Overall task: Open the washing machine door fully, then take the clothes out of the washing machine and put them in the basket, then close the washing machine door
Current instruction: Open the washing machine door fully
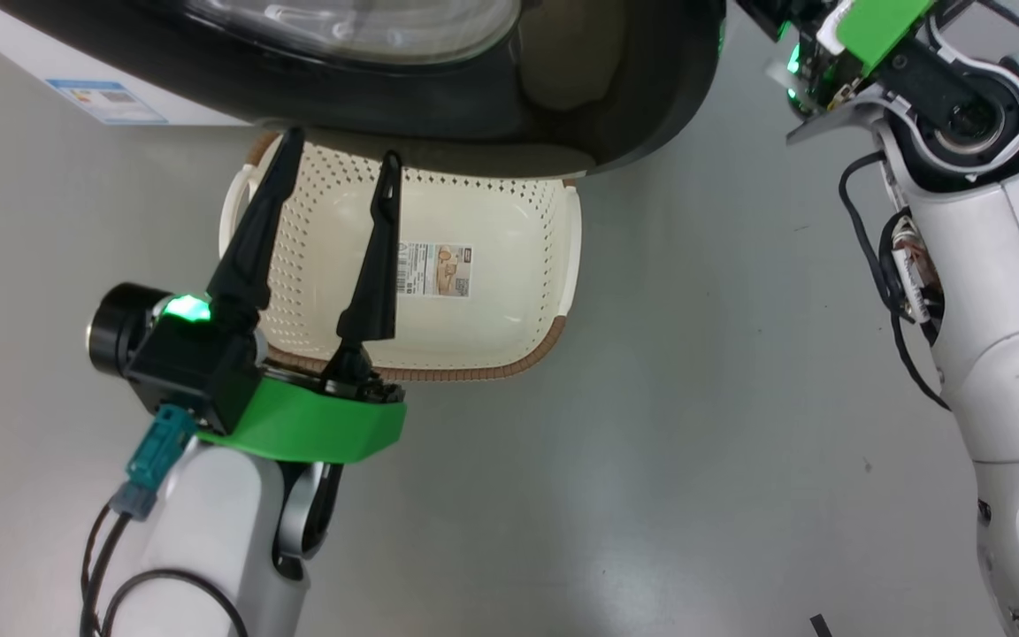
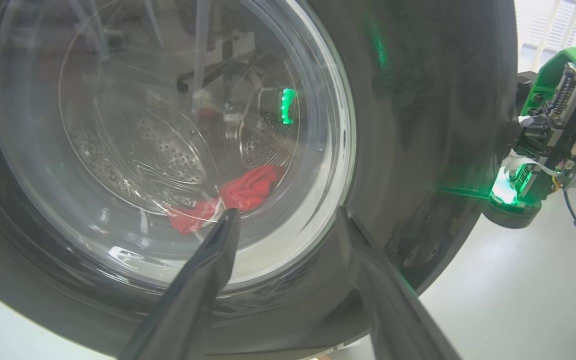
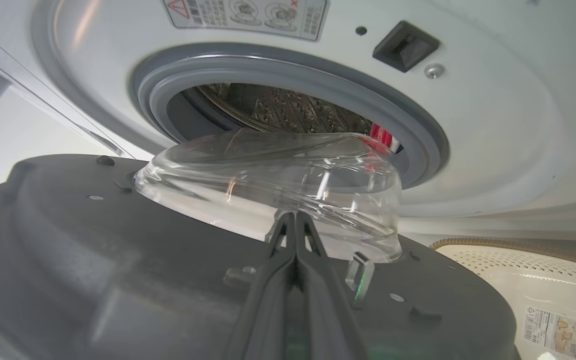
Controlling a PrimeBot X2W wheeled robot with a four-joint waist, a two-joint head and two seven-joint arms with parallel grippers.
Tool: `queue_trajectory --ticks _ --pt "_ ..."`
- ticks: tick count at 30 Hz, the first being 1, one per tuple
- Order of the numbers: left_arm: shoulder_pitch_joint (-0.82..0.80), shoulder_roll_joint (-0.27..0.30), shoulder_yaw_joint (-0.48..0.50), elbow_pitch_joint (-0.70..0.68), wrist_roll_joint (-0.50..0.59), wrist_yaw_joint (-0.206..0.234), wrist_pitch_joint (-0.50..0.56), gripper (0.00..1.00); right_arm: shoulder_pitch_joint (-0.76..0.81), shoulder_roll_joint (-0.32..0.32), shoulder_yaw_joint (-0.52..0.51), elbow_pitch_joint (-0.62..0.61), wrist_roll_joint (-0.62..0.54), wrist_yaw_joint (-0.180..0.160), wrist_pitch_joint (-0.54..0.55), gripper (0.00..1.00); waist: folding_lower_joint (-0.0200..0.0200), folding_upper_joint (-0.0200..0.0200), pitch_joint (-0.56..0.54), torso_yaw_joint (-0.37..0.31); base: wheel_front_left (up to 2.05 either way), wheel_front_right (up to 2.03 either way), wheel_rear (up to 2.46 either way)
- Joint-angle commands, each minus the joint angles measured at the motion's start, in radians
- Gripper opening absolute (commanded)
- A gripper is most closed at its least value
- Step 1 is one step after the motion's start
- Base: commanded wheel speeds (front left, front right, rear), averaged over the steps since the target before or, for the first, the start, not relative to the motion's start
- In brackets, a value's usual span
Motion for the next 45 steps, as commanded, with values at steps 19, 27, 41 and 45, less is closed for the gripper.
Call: queue_trajectory --ticks 19,27,41,45 --pt "0.037 0.016 0.032 0.005 -0.023 -0.004 -0.005 1.00 0.083 0.013 0.062 -0.021 -0.102 0.005 -0.161 0.45 0.0000 0.0000 -0.038 -0.012 0.00 0.00 0.00" --pt "0.044 0.016 0.048 0.006 -0.018 -0.004 -0.005 1.00 0.101 -0.076 0.143 -0.024 -0.327 0.005 -0.405 1.00 0.0000 0.0000 -0.048 -0.014 0.00 0.00 0.00" --pt "0.066 0.016 0.067 -0.004 -0.019 0.004 -0.005 1.00 0.157 -0.149 0.268 0.079 -0.832 0.005 -0.790 1.00 0.0000 0.0000 -0.060 -0.032 0.00 0.00 0.00" --pt "0.074 0.016 0.068 -0.009 -0.021 0.005 -0.005 1.00 0.188 -0.134 0.207 0.074 -0.989 0.005 -0.814 1.00 0.0000 0.0000 -0.064 -0.035 0.00 0.00 0.00"
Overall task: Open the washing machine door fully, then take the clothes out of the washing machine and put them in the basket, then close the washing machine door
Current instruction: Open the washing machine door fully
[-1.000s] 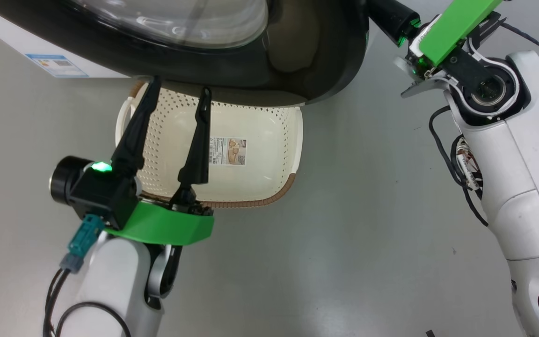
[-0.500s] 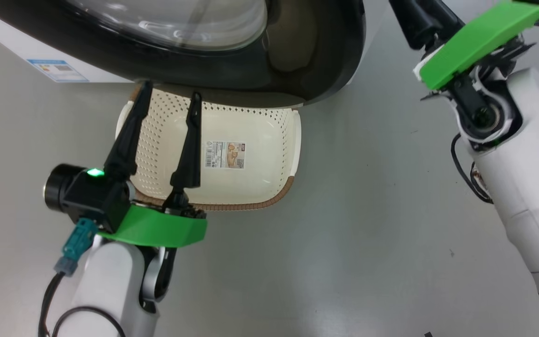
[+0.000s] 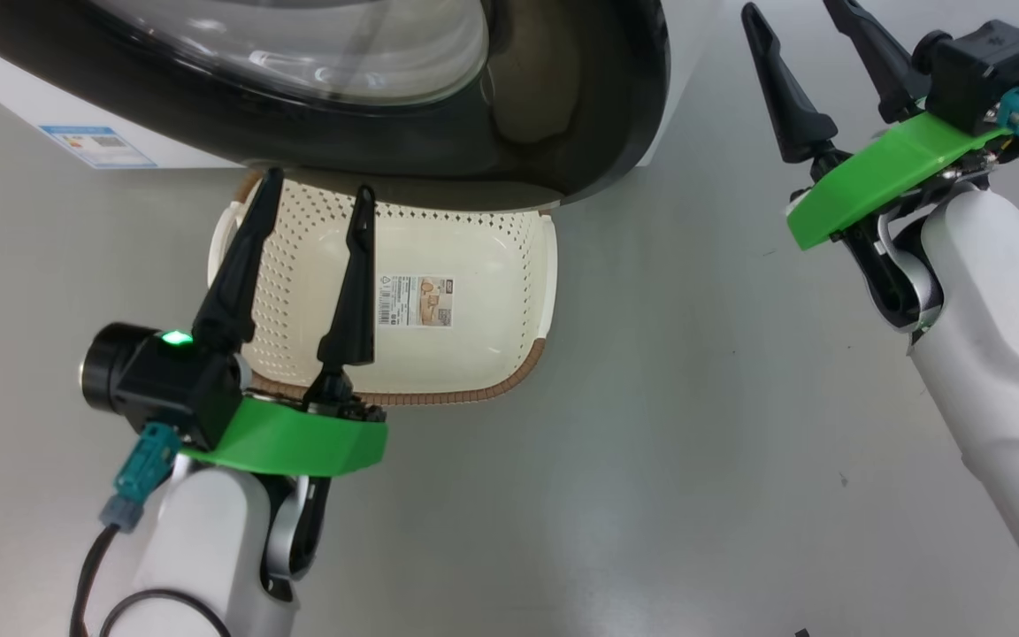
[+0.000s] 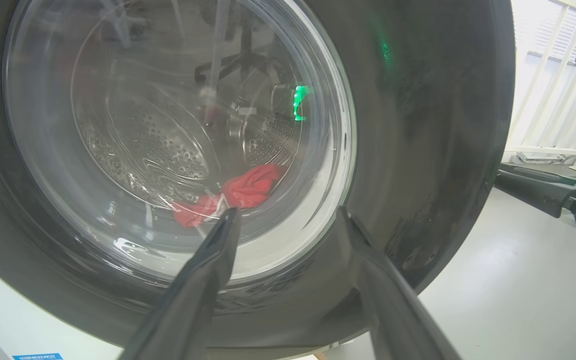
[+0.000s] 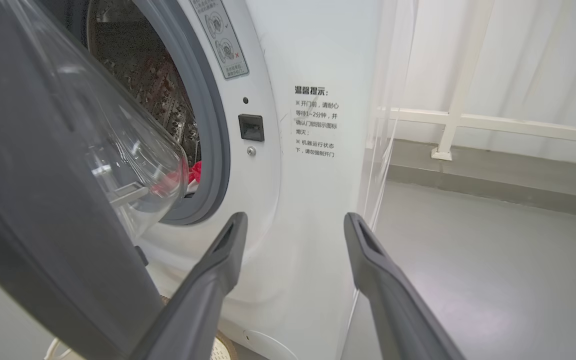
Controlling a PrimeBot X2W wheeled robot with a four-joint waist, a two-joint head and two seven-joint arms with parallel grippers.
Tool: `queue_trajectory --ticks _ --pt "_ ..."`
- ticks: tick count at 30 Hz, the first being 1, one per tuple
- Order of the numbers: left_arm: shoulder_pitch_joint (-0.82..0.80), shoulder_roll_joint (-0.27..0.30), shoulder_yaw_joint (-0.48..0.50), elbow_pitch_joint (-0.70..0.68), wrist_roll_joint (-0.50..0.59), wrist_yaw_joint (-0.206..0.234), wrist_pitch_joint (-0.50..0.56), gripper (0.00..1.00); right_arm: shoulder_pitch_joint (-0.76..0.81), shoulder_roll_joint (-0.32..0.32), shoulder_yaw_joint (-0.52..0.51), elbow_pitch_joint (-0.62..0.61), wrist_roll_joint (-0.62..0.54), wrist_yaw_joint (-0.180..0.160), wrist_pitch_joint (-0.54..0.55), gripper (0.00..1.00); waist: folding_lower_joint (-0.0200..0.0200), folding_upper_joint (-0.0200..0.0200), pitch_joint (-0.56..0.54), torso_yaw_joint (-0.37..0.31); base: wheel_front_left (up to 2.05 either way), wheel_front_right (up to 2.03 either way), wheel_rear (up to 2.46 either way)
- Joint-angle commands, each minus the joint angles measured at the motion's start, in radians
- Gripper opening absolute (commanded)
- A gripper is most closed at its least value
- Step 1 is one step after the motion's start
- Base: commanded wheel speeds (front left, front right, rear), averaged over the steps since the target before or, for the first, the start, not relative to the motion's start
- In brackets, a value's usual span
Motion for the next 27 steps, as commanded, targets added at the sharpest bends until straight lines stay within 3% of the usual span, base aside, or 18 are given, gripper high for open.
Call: queue_trajectory --ticks 1,7,12,19,27 --pt "0.019 0.016 0.034 -0.032 -0.001 0.004 -0.005 1.00 0.037 0.019 -0.019 -0.029 -0.051 0.005 -0.013 1.00 0.0000 0.0000 -0.003 -0.001 0.00 0.00 0.00" --pt "0.034 0.016 0.035 -0.056 -0.015 0.013 -0.005 1.00 0.164 0.077 -0.186 -0.209 -0.299 0.005 -0.016 1.00 0.0000 0.0000 -0.004 0.001 0.00 0.00 0.00" --pt "0.043 0.016 0.030 -0.067 -0.024 0.016 -0.005 1.00 0.282 0.134 -0.284 -0.362 -0.406 0.005 -0.017 1.00 0.0000 0.0000 -0.003 0.007 0.00 0.00 0.00" --pt "0.047 0.016 0.024 -0.089 -0.028 0.024 -0.005 1.00 0.404 0.178 -0.369 -0.538 -0.441 0.005 -0.017 1.00 0.0000 0.0000 0.001 0.016 0.00 0.00 0.00" --pt "0.049 0.016 0.022 -0.108 -0.029 0.030 -0.005 1.00 0.485 0.188 -0.395 -0.644 -0.430 0.005 -0.017 1.00 0.0000 0.0000 0.007 0.021 0.00 0.00 0.00"
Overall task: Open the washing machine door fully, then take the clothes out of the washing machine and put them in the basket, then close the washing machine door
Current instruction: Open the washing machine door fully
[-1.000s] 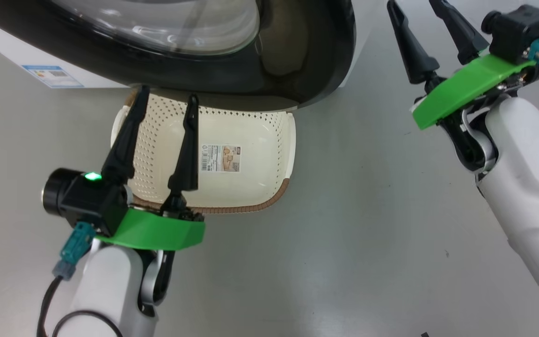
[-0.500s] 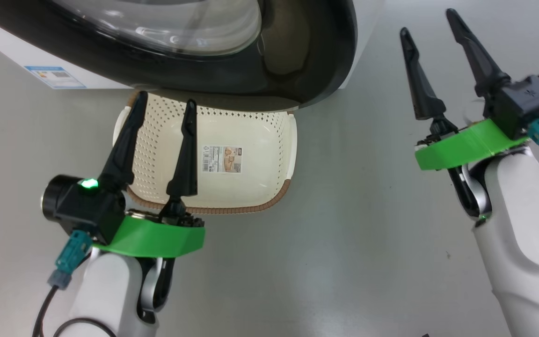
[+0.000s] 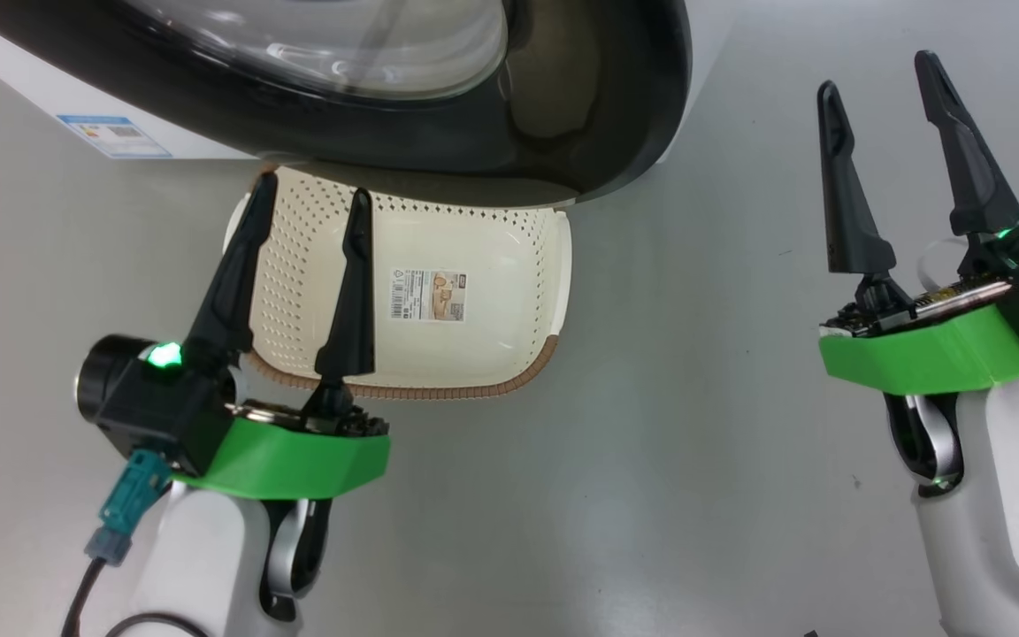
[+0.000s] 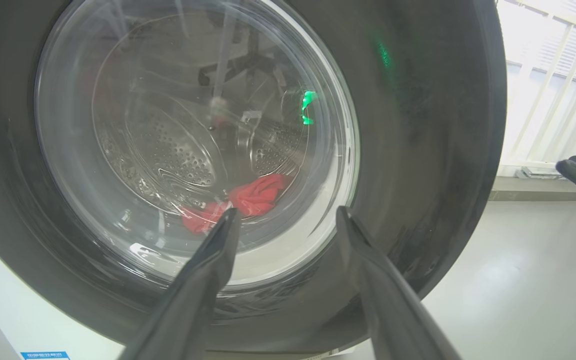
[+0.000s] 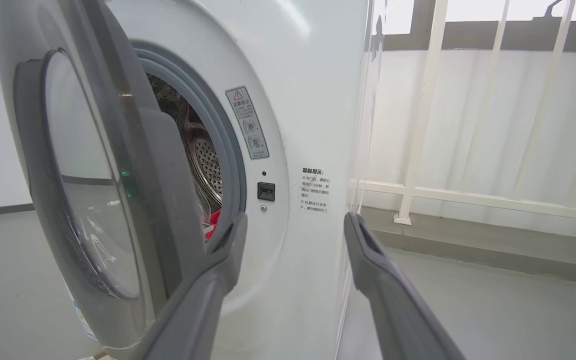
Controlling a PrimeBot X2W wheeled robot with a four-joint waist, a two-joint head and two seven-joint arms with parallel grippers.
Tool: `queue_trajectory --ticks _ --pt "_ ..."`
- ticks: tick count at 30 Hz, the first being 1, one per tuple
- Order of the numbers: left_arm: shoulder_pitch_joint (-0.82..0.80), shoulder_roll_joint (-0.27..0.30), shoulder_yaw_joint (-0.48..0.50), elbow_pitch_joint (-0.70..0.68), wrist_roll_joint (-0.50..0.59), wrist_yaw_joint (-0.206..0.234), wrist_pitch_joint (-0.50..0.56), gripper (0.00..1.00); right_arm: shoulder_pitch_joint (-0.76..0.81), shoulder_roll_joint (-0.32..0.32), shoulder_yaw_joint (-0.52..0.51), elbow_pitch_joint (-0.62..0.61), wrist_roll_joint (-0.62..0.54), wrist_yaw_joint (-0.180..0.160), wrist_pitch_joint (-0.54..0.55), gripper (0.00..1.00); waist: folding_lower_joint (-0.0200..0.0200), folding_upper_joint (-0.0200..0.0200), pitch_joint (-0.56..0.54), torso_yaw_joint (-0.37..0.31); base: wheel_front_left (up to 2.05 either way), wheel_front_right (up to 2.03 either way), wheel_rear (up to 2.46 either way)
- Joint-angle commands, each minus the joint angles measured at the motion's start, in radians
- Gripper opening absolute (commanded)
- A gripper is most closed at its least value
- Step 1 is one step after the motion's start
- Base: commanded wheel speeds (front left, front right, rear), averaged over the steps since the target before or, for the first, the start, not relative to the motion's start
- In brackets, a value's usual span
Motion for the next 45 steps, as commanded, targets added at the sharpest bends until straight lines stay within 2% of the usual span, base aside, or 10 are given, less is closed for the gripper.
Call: queue_trajectory --ticks 1,14,33,34,35,36,37,42,43,45 --pt "0.013 0.016 0.025 -0.033 -0.011 0.009 -0.005 1.00 0.029 0.010 0.012 -0.049 0.010 0.003 -0.005 1.00 0.0000 0.0000 0.002 0.001 0.00 0.00 0.00" --pt "0.013 0.016 0.019 -0.035 -0.011 0.012 -0.005 1.00 0.085 0.010 0.021 -0.085 0.004 0.003 -0.005 1.00 0.0000 0.0000 0.008 0.003 0.00 0.00 0.00" --pt "0.013 0.016 0.018 -0.020 -0.010 0.005 -0.005 1.00 0.085 0.010 0.031 -0.065 -0.013 0.003 -0.005 1.00 0.0000 0.0000 0.000 0.005 0.00 0.00 0.00" --pt "0.013 0.016 0.018 -0.019 -0.009 0.005 -0.005 1.00 0.083 0.010 0.033 -0.062 -0.012 0.003 -0.005 0.49 0.0000 0.0000 0.000 0.005 0.00 0.00 0.00" --pt "0.013 0.016 0.016 -0.019 -0.009 0.005 -0.005 1.00 0.081 0.010 0.035 -0.057 -0.011 0.003 -0.005 0.36 0.0000 0.0000 -0.001 0.006 0.00 0.00 0.00" --pt "0.013 0.016 0.015 -0.018 -0.008 0.005 -0.005 1.00 0.077 0.010 0.037 -0.053 -0.013 0.003 -0.005 0.13 0.0000 0.0000 -0.001 0.006 0.00 0.00 0.00" --pt "0.013 0.016 0.014 -0.017 -0.008 0.006 -0.005 1.00 0.073 0.010 0.041 -0.048 -0.011 0.003 -0.005 0.00 0.0000 0.0000 -0.002 0.006 0.00 0.00 0.00" --pt "0.013 0.016 0.010 -0.018 -0.008 0.007 -0.005 1.00 0.033 0.010 0.050 -0.010 0.114 0.003 -0.005 0.00 0.0000 0.0000 -0.002 0.010 0.00 0.00 0.00" --pt "0.013 0.016 0.010 -0.019 -0.008 0.006 -0.005 1.00 0.007 0.010 0.054 0.017 0.202 0.003 -0.005 0.00 0.0000 0.0000 0.000 0.013 0.00 0.00 0.00" --pt "0.013 0.016 0.012 -0.019 -0.008 0.004 -0.005 1.00 -0.024 0.010 0.067 0.055 0.305 0.003 -0.005 0.00 0.0000 0.0000 0.001 0.016 0.00 0.00 0.00"
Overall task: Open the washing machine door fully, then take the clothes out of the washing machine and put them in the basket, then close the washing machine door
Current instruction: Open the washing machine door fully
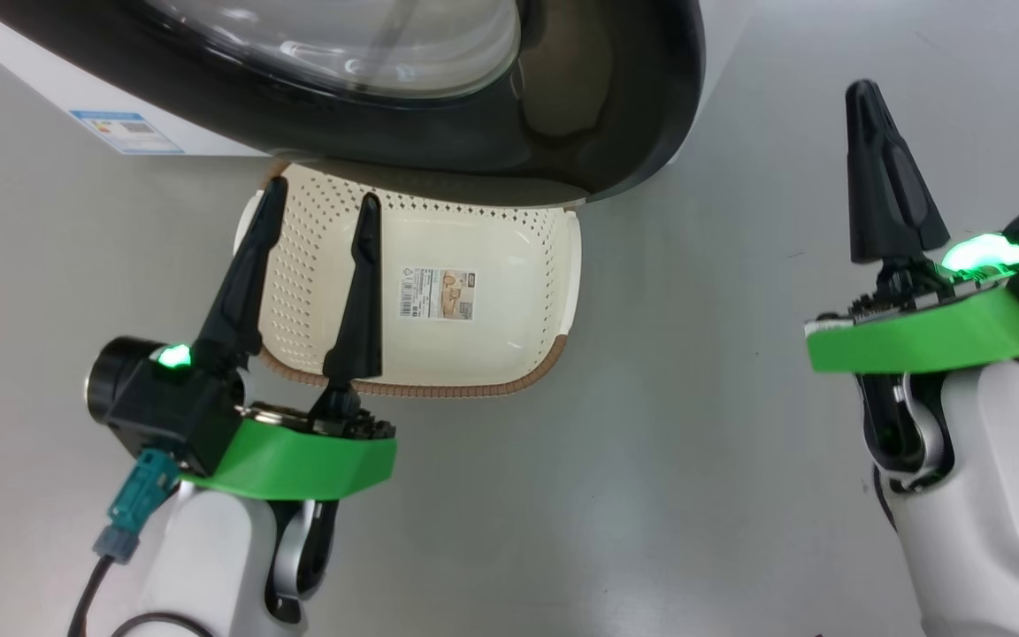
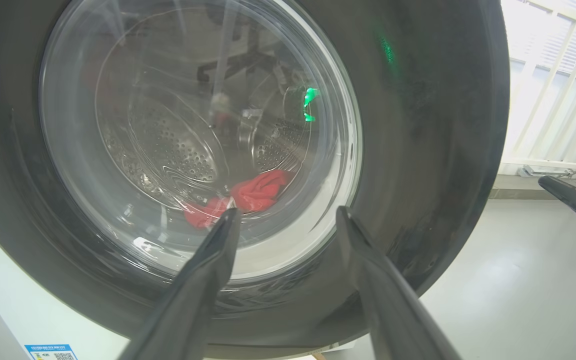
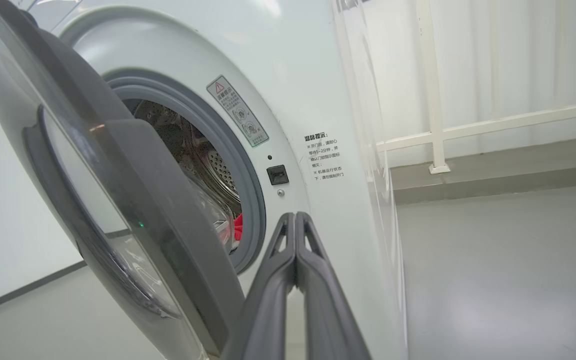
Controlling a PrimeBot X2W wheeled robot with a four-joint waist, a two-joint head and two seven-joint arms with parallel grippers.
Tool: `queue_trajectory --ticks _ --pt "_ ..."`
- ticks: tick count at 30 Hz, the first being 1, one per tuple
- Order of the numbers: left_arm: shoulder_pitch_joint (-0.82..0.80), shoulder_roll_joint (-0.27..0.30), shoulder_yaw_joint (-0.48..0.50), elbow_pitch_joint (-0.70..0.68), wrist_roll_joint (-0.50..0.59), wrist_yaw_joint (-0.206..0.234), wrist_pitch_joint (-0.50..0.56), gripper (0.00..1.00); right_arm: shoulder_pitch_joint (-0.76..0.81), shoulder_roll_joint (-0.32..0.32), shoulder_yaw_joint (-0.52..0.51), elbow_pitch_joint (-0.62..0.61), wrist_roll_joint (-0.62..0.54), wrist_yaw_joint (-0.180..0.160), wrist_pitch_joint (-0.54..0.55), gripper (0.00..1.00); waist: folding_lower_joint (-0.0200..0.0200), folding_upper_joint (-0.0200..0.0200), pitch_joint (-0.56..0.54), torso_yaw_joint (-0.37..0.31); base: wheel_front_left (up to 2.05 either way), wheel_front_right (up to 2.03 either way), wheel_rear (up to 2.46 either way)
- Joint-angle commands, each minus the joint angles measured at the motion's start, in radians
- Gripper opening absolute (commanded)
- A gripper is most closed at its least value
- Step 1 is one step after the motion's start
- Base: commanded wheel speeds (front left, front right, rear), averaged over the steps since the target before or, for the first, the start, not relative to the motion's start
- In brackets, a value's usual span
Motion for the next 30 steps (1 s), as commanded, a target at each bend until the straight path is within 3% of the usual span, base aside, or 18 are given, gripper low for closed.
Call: queue_trajectory --ticks 1,4,8,16,17,23,30 --pt "0.014 0.016 0.027 -0.023 0.001 -0.002 -0.004 1.00 -0.024 0.009 0.032 -0.006 0.053 0.003 -0.005 0.00 0.0000 0.0000 0.001 0.003 0.00 0.00 0.00" --pt "0.015 0.016 0.026 -0.022 0.000 -0.001 -0.004 1.00 -0.086 0.009 0.073 0.052 0.208 0.003 0.008 0.00 0.0000 0.0000 0.004 0.010 0.00 0.00 0.00" --pt "0.016 0.016 0.025 -0.023 -0.003 0.001 -0.004 1.00 -0.173 0.006 0.099 0.076 0.451 0.003 0.107 0.00 0.0000 0.0000 0.009 0.020 0.00 0.00 0.00" --pt "0.016 0.016 0.018 -0.025 -0.007 0.007 -0.004 1.00 -0.313 -0.023 0.046 0.130 0.934 0.003 0.443 0.00 0.0000 0.0000 0.019 0.038 0.00 0.00 0.00" --pt "0.016 0.016 0.018 -0.025 -0.007 0.007 -0.004 1.00 -0.313 -0.023 0.046 0.130 0.934 0.003 0.443 0.00 0.0000 0.0000 0.019 0.038 0.00 0.00 0.00" --pt "0.018 0.016 0.018 -0.023 -0.008 0.009 -0.004 1.00 -0.405 -0.038 0.027 0.234 1.150 0.003 0.704 0.00 0.0000 0.0000 0.024 0.045 0.00 0.00 0.00" --pt "0.020 0.016 0.011 -0.022 -0.009 0.012 -0.004 1.00 -0.481 -0.059 0.051 0.321 1.240 0.003 0.862 0.00 0.0000 0.0000 0.027 0.049 0.00 0.00 0.00"
